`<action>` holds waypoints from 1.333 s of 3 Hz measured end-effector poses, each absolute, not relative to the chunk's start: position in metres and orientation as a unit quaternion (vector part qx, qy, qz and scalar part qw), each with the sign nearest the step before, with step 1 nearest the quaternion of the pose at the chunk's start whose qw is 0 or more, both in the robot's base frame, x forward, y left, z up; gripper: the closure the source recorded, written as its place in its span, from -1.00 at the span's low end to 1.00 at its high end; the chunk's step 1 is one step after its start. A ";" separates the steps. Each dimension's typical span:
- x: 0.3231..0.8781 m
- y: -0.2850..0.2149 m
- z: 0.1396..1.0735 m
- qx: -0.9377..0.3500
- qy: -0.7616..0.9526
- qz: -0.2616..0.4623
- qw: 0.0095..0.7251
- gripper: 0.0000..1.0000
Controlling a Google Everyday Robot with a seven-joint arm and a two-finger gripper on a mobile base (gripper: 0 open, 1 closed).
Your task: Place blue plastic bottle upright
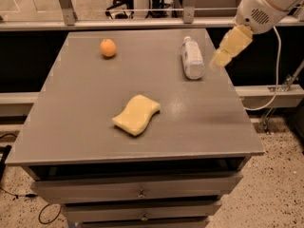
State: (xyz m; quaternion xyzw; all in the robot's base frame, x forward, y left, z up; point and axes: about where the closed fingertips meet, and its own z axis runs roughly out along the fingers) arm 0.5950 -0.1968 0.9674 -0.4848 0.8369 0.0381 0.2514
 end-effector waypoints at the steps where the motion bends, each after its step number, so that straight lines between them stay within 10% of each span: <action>1: 0.638 -0.184 0.958 -0.439 0.857 0.058 0.263 -1.00; 4: 0.730 -0.180 0.921 -0.223 0.940 0.064 0.252 -1.00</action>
Offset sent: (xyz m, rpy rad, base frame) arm 0.1247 0.0205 -0.0258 0.1553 0.0374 -0.4662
